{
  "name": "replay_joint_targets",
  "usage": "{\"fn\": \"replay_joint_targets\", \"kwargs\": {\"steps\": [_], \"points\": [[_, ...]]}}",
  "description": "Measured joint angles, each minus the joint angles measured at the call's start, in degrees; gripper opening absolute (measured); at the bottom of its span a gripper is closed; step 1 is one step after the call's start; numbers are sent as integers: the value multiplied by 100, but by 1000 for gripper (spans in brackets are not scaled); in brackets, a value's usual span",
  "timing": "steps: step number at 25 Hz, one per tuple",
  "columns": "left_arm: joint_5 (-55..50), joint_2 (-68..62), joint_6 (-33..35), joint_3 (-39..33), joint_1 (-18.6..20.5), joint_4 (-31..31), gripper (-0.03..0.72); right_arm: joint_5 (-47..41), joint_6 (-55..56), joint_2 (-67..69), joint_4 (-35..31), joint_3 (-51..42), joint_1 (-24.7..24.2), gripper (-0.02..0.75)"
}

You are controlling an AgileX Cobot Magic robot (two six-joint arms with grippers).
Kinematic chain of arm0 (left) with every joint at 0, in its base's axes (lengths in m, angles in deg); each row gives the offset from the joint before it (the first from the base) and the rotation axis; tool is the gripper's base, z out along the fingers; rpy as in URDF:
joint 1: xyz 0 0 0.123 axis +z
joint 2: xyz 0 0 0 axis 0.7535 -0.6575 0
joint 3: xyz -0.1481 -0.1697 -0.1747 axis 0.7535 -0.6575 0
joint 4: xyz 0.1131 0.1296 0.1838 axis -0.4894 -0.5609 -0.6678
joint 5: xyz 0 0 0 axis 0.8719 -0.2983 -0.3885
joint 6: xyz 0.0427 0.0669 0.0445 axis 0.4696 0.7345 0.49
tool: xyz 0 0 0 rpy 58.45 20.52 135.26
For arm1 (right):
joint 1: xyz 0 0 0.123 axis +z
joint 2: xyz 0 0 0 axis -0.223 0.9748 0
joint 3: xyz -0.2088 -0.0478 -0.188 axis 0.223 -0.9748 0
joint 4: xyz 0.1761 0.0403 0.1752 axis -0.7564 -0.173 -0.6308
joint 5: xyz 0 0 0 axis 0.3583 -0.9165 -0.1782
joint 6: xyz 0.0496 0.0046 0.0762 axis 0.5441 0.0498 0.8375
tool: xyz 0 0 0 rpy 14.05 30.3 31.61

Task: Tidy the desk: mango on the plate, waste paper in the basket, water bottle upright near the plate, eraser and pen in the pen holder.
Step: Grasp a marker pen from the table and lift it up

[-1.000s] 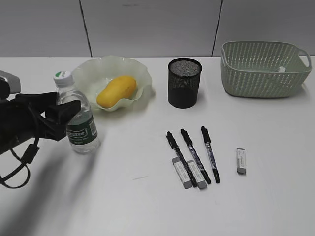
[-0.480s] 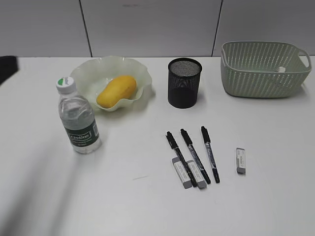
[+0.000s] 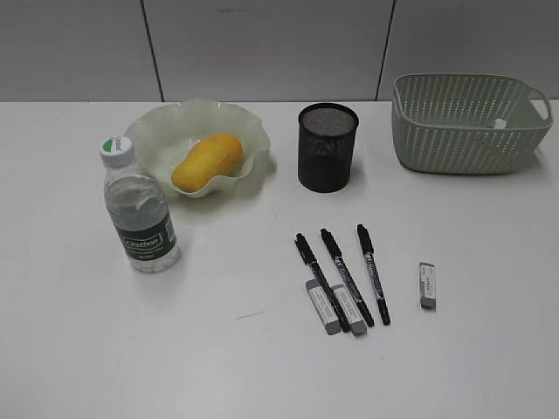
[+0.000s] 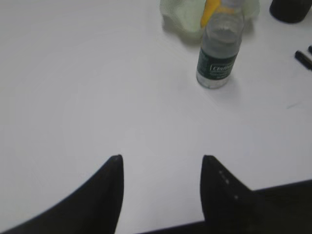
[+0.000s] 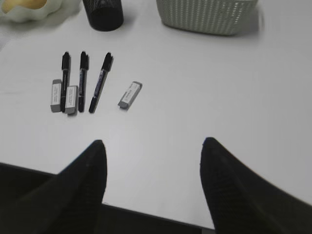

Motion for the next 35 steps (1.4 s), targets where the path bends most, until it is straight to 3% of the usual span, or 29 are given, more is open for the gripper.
{"fn": "replay_joint_targets", "kwargs": {"steps": [7, 10, 13, 15, 17, 20, 24, 29, 35], "points": [[392, 938, 149, -236, -11, 75, 379, 942, -576, 2172, -557, 145, 55, 482], [434, 938, 154, -269, -11, 99, 372, 1422, -1048, 3730, -999, 285, 113, 481], [454, 938, 154, -269, -11, 100, 367, 1974, -1283, 5781, -1402, 759, 575, 479], [456, 938, 154, -269, -11, 104, 364, 2232, -962, 6977, -1169, 1266, 1088, 476], [456, 938, 154, -269, -11, 104, 363, 2293, -68, 8215, -473, 1889, 1680, 473], [456, 938, 154, -269, -11, 104, 363, 2163, 1258, 9607, 376, 2922, 2132, 473], [456, 938, 154, -269, -11, 104, 360, 1893, 1720, 10921, 431, 4005, 2220, 473], [456, 938, 154, -269, -11, 104, 352, 1800, 1793, 11593, 426, 4608, 2220, 456], [461, 938, 156, -269, -11, 104, 351, 1773, 1799, 11971, 420, 4835, 2220, 295]]}}
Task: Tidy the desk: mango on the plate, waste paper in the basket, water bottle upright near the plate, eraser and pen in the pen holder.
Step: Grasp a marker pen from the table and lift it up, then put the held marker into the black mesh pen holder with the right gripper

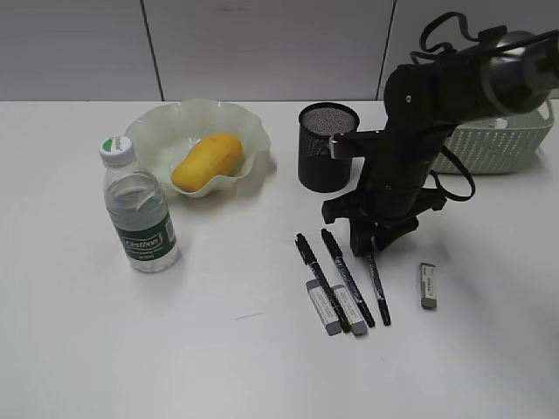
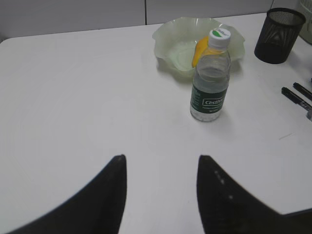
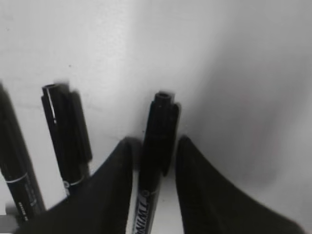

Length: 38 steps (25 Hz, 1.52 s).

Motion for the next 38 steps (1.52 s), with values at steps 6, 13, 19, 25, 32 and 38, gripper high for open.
{"fn": "replay_joint_targets", "kwargs": {"steps": [6, 13, 19, 25, 32, 38], "points": [[0, 0, 0, 0, 0, 0, 351, -26, 0, -24, 11, 9, 0, 134], [0, 0, 0, 0, 0, 0, 340, 3667, -9, -2670, 175, -2124, 66, 134], [0, 0, 0, 0, 0, 0, 326, 8931, -1005, -2873, 237, -2932, -98, 134], [0, 0, 0, 0, 0, 0, 293, 9065, -1111, -1178, 296, -1714, -104, 134], [0, 0, 0, 0, 0, 0, 245, 9132, -1067, -192, 306, -1599, -104, 149], [0, 0, 0, 0, 0, 0, 241, 8791, -1061, -525, 312, -1588, -104, 537]]}}
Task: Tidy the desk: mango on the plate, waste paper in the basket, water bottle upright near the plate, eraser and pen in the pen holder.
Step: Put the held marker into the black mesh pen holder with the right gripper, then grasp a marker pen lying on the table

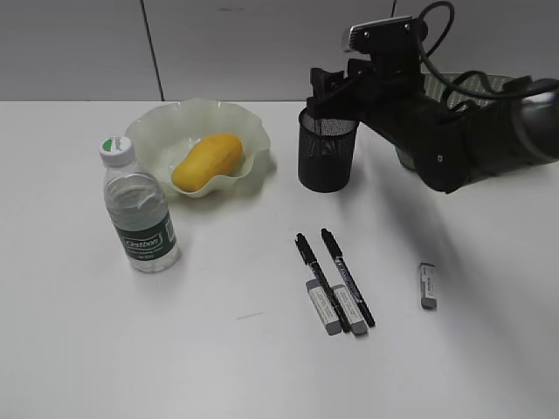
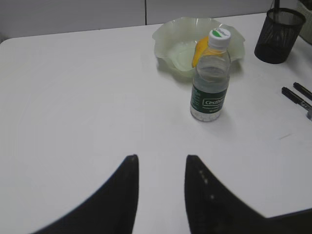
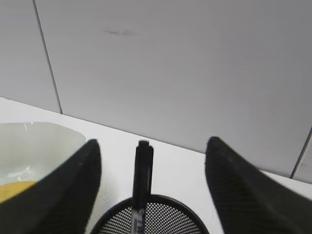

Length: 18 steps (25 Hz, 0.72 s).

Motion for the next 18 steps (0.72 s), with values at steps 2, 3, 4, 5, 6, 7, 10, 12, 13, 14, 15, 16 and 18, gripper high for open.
{"fn": "replay_joint_targets", "kwargs": {"steps": [2, 3, 4, 5, 6, 7, 10, 12, 13, 14, 15, 16, 18], "points": [[0, 0, 0, 0, 0, 0, 241, -937, 5, -550, -55, 0, 0, 594], [0, 0, 0, 0, 0, 0, 241, -1539, 5, -954, -122, 0, 0, 594], [0, 0, 0, 0, 0, 0, 241, -2358, 5, -1389, -149, 7, 0, 580], [0, 0, 0, 0, 0, 0, 241, -3248, -1, -1751, -161, 15, 0, 552], [0, 0, 0, 0, 0, 0, 241, -4215, -1, -2169, -155, 27, 0, 523], [0, 0, 0, 0, 0, 0, 241, -5049, -1, -2556, -105, 27, 0, 487], [0, 0, 0, 0, 0, 0, 241, -7578, 118, -3549, 28, -254, 0, 414], [0, 0, 0, 0, 0, 0, 241, -8954, 388, -4303, 211, -703, 0, 398], [0, -12, 0, 0, 0, 0, 241, -9363, 499, -4655, 248, -907, 0, 393], [0, -58, 0, 0, 0, 0, 241, -9726, 618, -5103, 347, -1149, 0, 391], [0, -116, 0, 0, 0, 0, 241, -10121, 693, -5568, 422, -1340, 0, 389], [0, -177, 0, 0, 0, 0, 241, -10474, 787, -6050, 489, -1594, 0, 388], [19, -365, 0, 0, 0, 0, 244, -10956, 853, -6967, 548, -1939, 0, 386]]}}
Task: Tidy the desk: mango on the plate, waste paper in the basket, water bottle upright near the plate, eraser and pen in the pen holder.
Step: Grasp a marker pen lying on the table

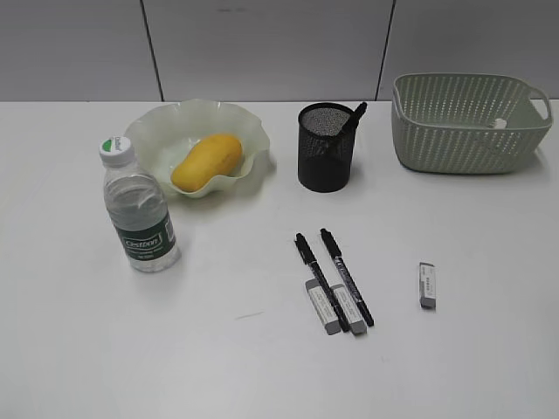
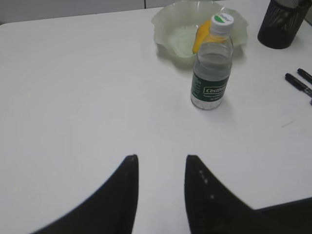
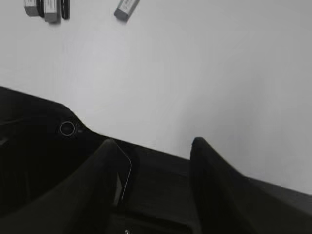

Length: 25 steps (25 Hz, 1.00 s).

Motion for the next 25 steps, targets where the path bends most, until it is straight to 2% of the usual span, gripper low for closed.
{"fn": "replay_joint_targets", "kwargs": {"steps": [4, 8, 10, 14, 17, 19, 22, 23, 25], "points": [[159, -525, 265, 112, 0, 185, 284, -386, -76, -1874, 0, -605, 0, 384], [612, -1410, 855, 428, 0, 706, 401, -481, -166, -3404, -178, -1009, 0, 384], [789, -1951, 1101, 604, 0, 1015, 437, -511, -209, -3981, -248, -1066, 0, 384], [1364, -3101, 1648, 1096, -36, 1774, 412, -364, -315, -4731, -268, -1126, 0, 368], [1812, -3961, 1963, 1488, -199, 2052, 397, 56, -341, -4866, -239, -1244, 0, 354], [2021, -4665, 2017, 1779, -490, 2086, 394, 267, -366, -4874, -239, -1356, 0, 351], [2389, -5528, 1921, 2136, -1368, 2011, 386, 353, -395, -4877, -244, -1372, 0, 351], [2582, -5792, 1648, 2294, -1798, 1824, 385, 372, -400, -4881, -244, -1372, 0, 350], [2844, -6550, 644, 2674, -2728, 809, 382, 391, -400, -4881, -244, -1372, 0, 350]]}}
